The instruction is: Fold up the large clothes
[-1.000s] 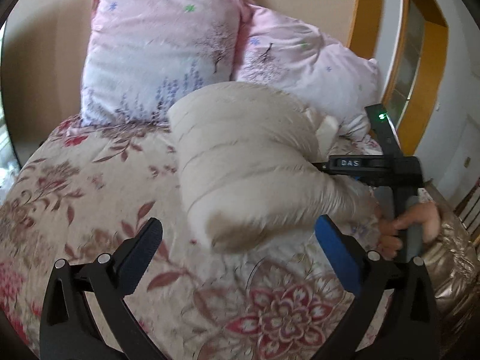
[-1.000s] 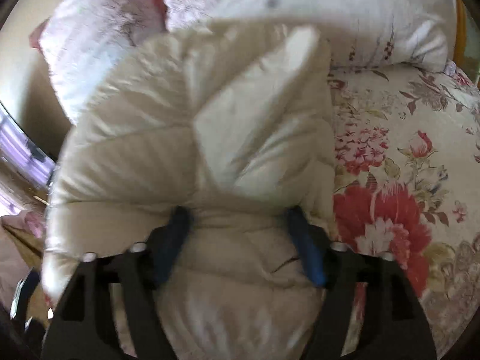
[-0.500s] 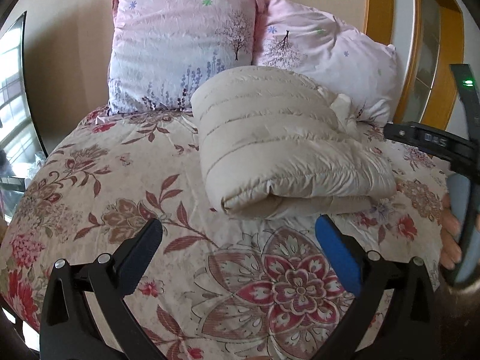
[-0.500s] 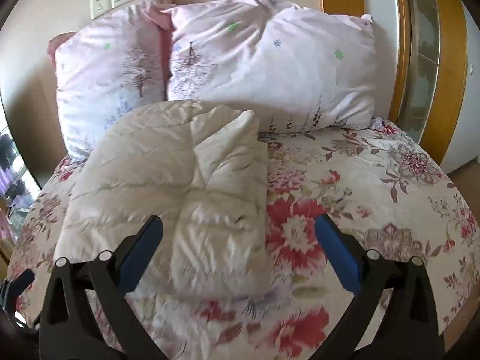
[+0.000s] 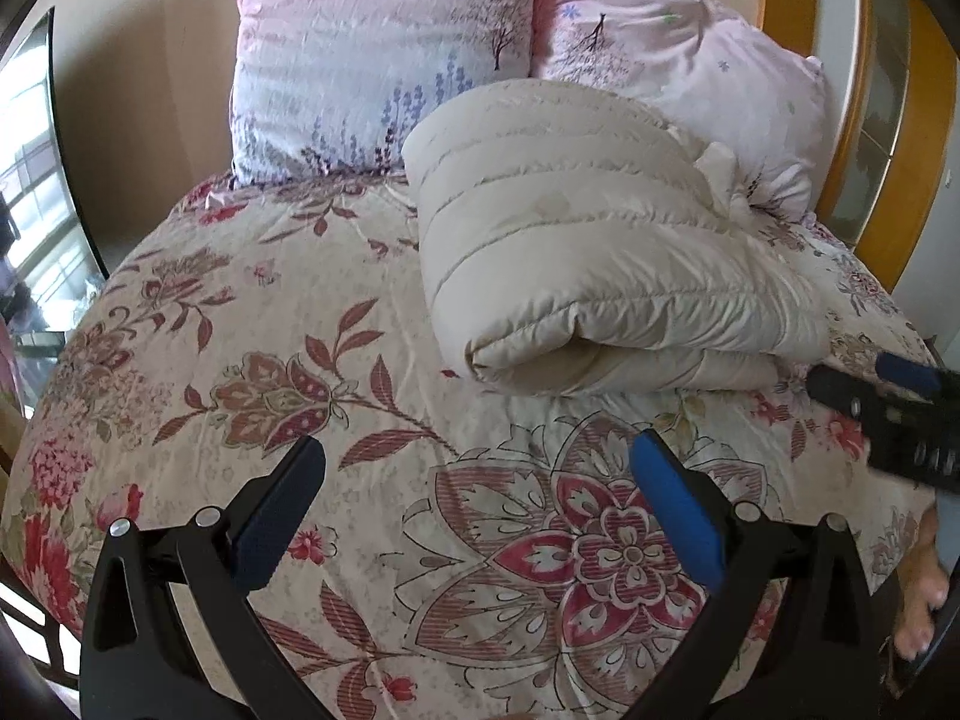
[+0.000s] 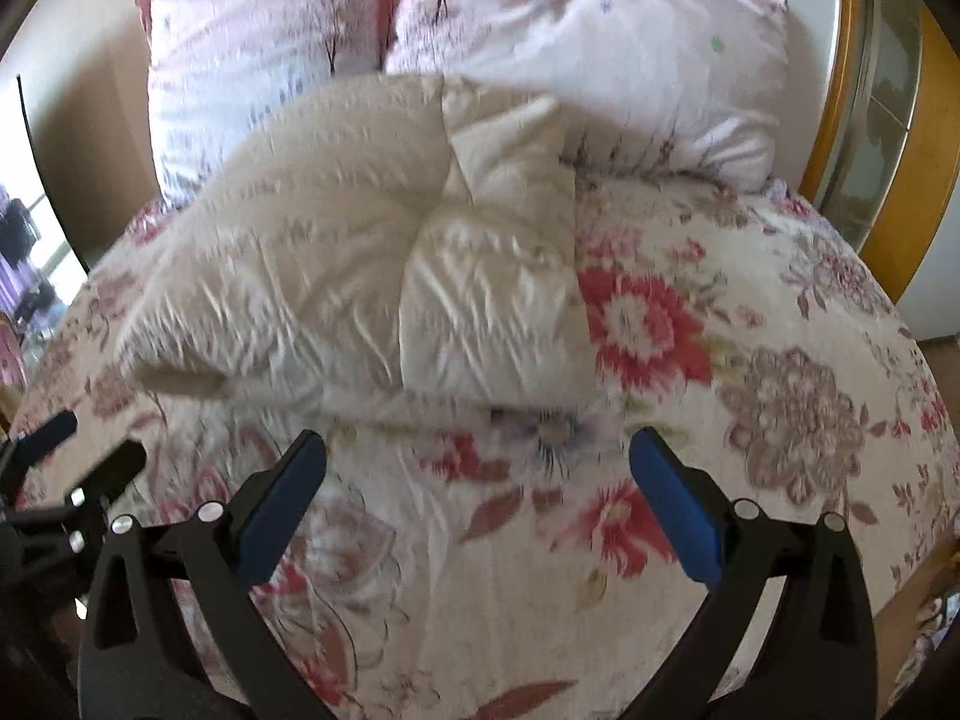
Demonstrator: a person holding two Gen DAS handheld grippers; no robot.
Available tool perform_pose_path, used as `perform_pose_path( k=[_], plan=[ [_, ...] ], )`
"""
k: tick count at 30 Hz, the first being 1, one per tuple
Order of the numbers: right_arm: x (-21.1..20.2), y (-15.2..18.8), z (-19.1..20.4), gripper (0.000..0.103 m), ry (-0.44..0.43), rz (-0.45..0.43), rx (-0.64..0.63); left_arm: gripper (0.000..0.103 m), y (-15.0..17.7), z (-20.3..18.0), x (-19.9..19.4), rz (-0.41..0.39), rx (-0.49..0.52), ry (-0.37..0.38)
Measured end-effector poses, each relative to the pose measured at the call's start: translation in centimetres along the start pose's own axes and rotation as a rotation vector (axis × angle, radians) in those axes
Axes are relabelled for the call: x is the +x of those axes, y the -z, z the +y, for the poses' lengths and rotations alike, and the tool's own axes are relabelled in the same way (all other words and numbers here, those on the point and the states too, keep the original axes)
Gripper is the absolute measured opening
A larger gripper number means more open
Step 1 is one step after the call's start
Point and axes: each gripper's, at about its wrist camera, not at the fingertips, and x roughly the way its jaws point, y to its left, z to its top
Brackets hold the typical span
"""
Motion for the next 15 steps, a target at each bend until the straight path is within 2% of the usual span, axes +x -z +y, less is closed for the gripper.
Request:
perform_pose_path(
  k=[4,15],
  plan=[
    [0.7,0.8,0.0,0.101,0.014,0.044,0.0,0.102,0.0,0.0,0.7,0.033,-0.002,-0.003],
    [1.6,1.6,0.8,0.101,-0.013,0.082,-0.037,0.102,0.1,-0.6,1.2,0.061,0.004,-0.002]
  ],
)
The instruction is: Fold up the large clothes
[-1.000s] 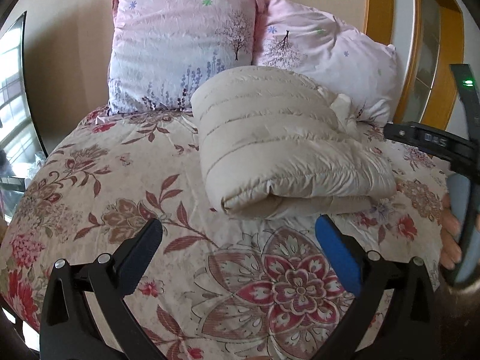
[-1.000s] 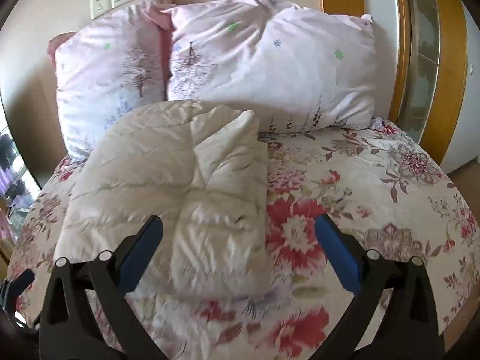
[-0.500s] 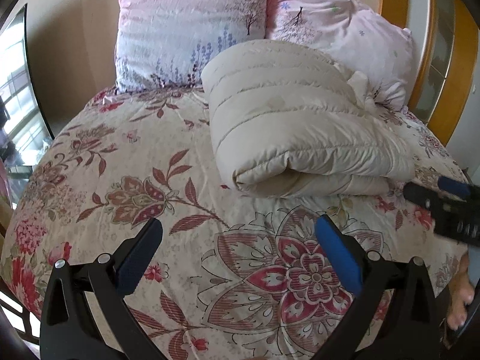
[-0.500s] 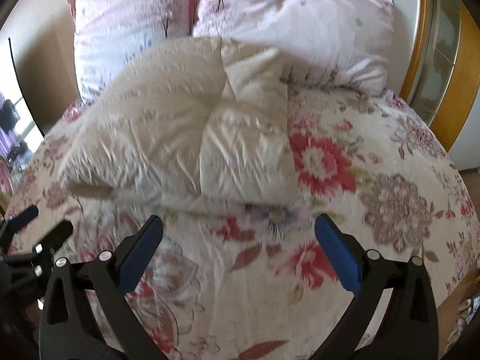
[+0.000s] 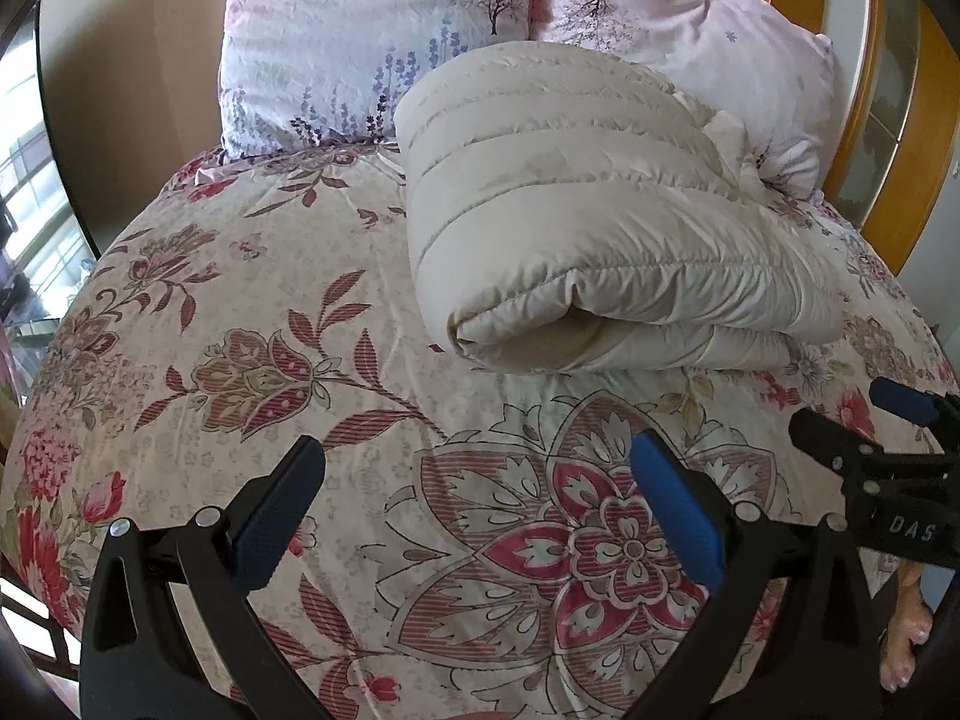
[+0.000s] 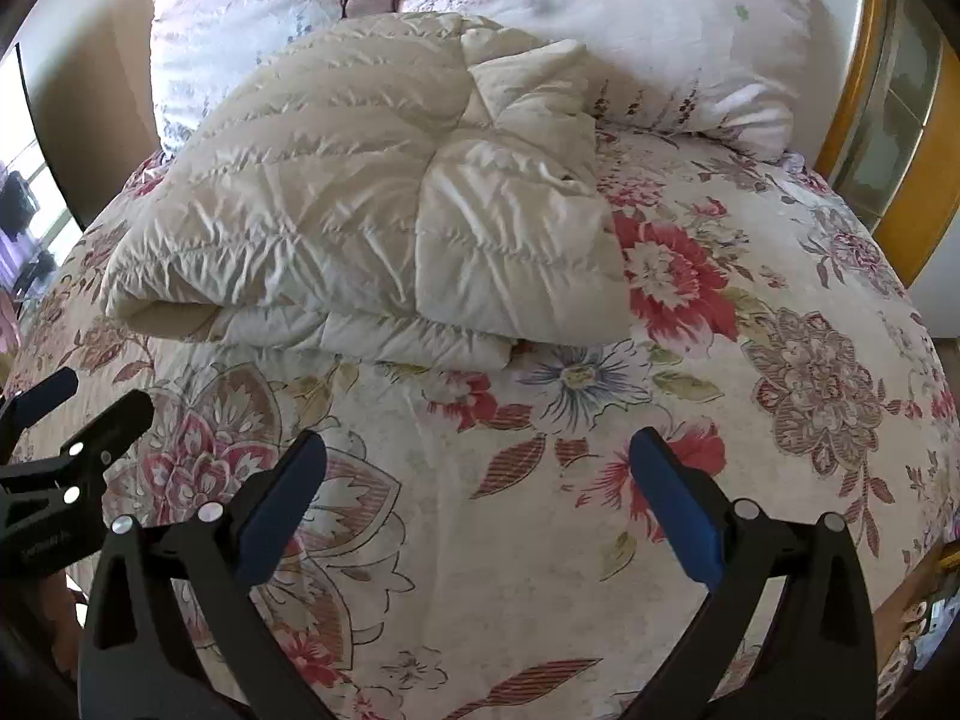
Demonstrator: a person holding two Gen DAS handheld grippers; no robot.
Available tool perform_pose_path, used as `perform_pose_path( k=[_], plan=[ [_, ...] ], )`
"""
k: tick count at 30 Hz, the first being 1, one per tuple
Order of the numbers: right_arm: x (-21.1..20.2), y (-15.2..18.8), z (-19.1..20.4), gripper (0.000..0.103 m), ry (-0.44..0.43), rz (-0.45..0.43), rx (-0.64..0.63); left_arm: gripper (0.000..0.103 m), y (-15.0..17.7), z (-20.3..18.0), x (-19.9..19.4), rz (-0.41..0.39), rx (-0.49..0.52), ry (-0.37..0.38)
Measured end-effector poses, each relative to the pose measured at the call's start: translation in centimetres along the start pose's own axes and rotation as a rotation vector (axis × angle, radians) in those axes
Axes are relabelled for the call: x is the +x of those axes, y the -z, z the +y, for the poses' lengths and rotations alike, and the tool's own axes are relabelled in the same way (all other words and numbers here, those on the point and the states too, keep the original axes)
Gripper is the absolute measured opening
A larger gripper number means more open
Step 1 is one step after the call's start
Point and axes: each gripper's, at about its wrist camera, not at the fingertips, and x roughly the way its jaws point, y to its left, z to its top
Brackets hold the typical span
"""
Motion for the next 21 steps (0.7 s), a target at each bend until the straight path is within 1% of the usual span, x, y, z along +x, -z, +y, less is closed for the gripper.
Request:
perform_pose_path(
  k=[21],
  plan=[
    [0.36,0.05,0.22,0.101,-0.011,0.011,-0.003,0.102,-0.04,0.2,0.28,0.009,-0.012,0.003]
  ],
)
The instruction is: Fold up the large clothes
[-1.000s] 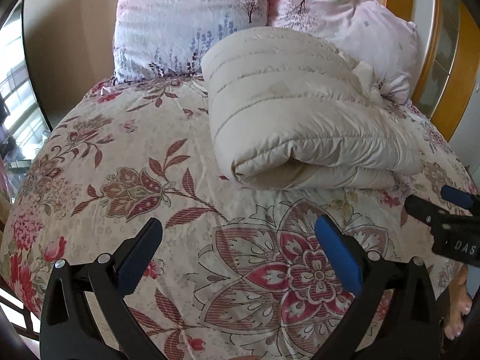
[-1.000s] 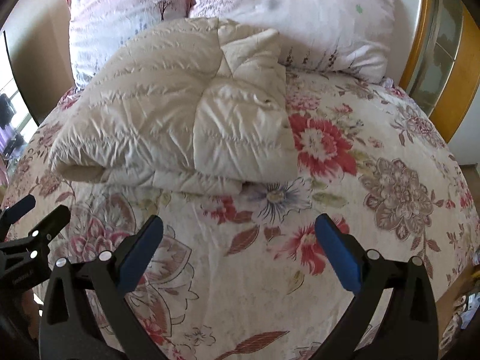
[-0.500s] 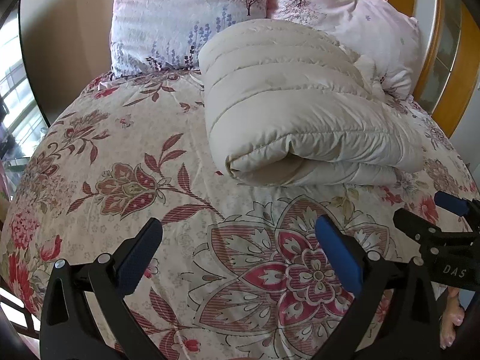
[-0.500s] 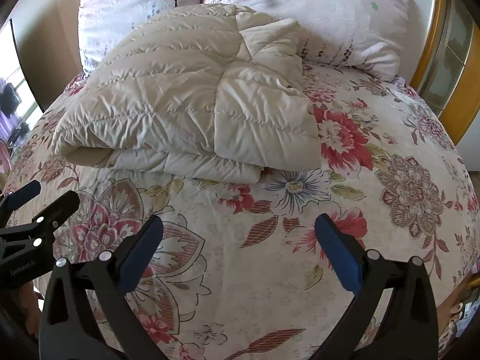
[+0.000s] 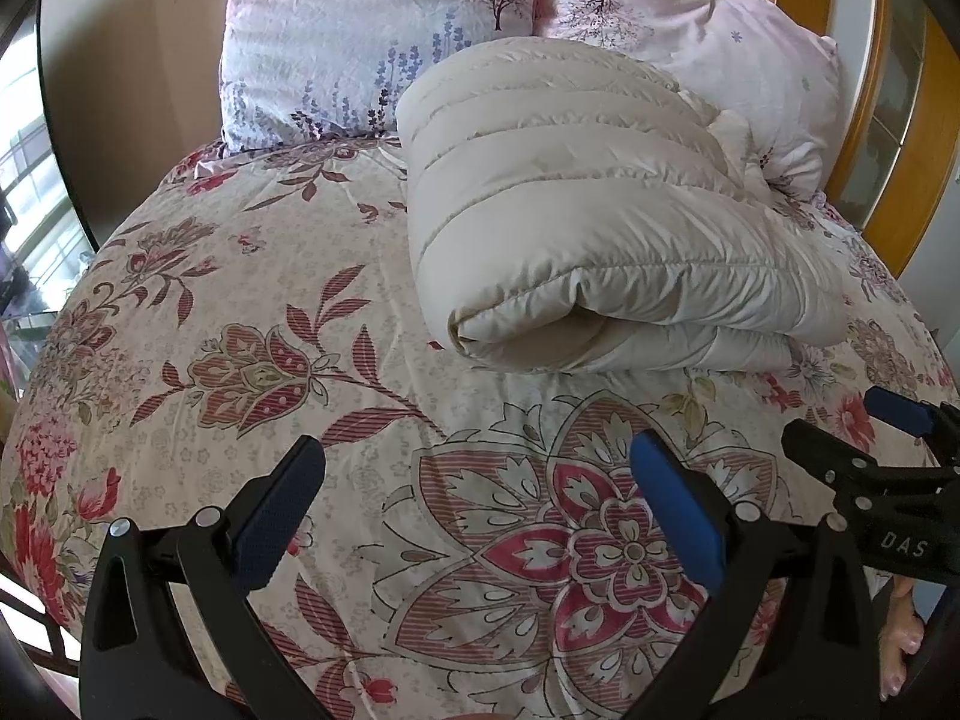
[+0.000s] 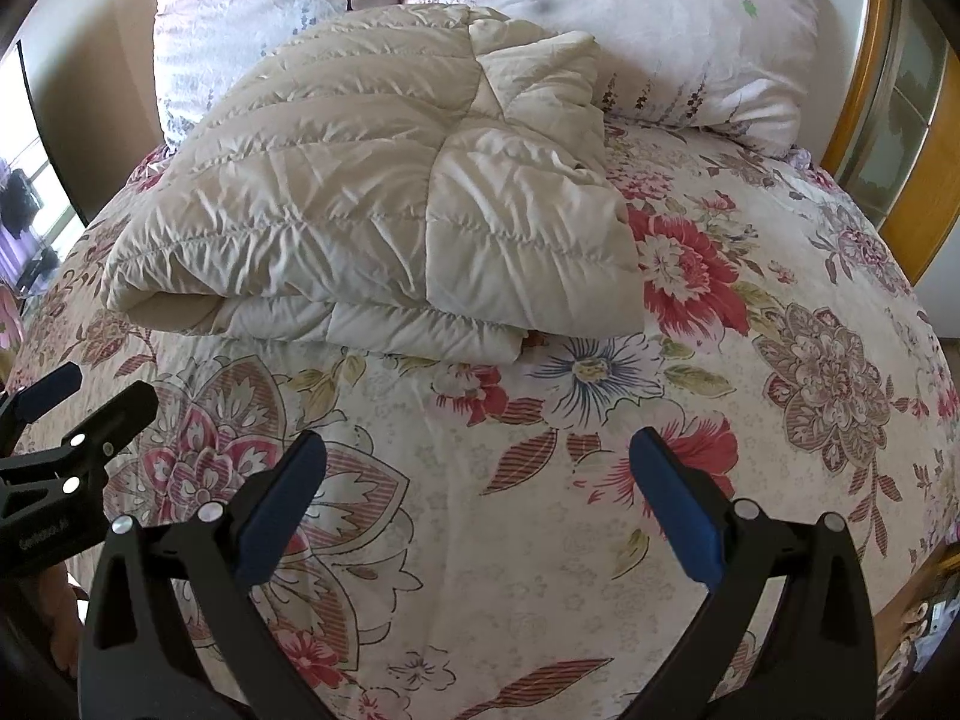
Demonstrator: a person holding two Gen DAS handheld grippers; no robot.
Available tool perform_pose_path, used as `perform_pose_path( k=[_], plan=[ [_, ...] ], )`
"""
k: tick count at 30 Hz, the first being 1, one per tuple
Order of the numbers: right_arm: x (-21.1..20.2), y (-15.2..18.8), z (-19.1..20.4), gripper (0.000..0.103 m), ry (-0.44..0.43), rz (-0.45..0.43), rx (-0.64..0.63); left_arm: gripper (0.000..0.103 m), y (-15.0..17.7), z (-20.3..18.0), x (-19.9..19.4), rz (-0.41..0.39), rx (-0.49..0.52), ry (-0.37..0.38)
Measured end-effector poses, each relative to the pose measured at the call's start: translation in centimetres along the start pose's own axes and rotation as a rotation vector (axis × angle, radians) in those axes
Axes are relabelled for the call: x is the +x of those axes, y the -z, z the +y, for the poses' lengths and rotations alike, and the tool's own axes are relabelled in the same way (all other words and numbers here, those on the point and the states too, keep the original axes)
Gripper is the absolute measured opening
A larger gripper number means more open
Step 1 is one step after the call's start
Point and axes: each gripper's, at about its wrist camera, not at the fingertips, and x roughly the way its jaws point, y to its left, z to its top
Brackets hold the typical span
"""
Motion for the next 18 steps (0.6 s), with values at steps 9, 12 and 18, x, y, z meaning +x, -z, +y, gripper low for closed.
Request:
perform_pose_path(
  k=[9,12,18],
  plan=[
    [0.2,0.01,-0.02,0.101,-0.003,0.006,0.004,0.102,0.12,-0.15,0.12,0.003,-0.001,0.001],
    [0.21,0.01,0.0,0.101,-0.003,0.006,0.003,0.102,0.11,-0.11,0.13,0.003,-0.001,0.001],
    [0.23,0.02,0.07,0.101,-0.002,0.007,0.005,0.102,0.08,-0.07,0.15,0.003,0.0,0.002]
  ],
)
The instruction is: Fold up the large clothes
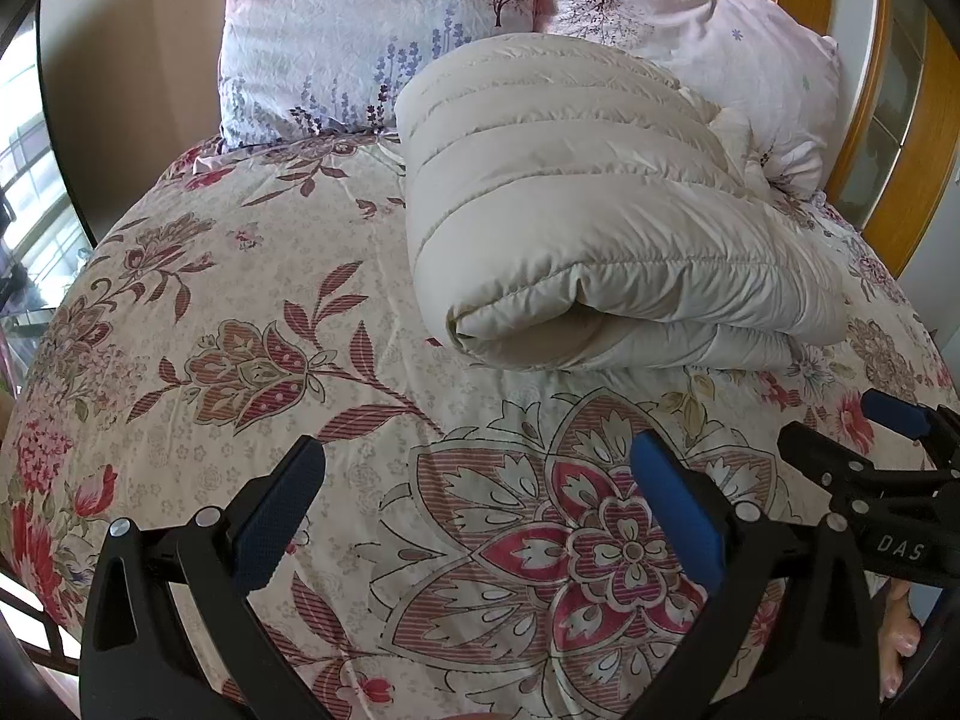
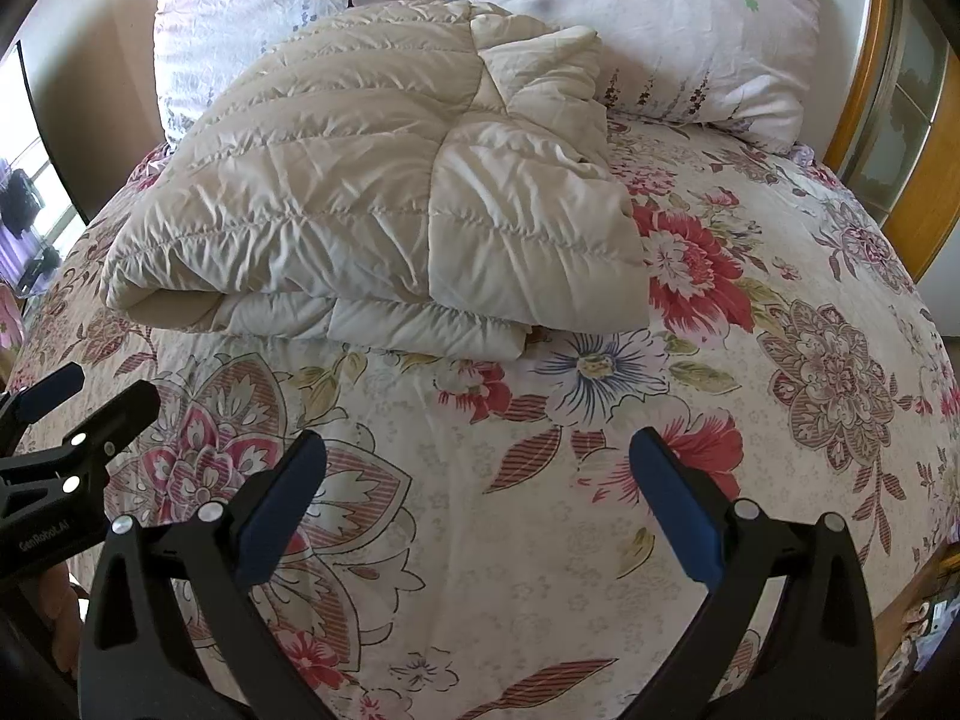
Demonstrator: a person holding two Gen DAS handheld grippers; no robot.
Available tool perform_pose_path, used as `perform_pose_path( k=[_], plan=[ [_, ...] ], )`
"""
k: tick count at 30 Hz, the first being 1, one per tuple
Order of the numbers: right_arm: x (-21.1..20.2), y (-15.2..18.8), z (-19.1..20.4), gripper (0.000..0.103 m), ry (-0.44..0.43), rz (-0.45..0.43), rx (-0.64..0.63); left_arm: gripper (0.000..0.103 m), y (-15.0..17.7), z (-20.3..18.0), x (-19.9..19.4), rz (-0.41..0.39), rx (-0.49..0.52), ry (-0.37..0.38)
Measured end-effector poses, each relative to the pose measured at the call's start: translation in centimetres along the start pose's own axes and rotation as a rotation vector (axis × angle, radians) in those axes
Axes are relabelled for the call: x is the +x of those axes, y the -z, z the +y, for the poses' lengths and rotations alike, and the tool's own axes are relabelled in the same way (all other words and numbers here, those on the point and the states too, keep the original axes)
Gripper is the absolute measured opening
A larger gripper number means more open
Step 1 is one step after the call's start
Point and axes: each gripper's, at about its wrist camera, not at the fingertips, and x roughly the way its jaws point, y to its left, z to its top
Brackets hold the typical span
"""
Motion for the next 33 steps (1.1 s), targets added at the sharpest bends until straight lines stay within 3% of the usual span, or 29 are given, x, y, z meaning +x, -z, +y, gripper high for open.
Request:
perform_pose_path(
  k=[33],
  plan=[
    [0.21,0.16,0.08,0.101,-0.006,0.007,0.004,0.102,0.21,0.07,0.36,0.008,-0.004,0.005]
  ],
)
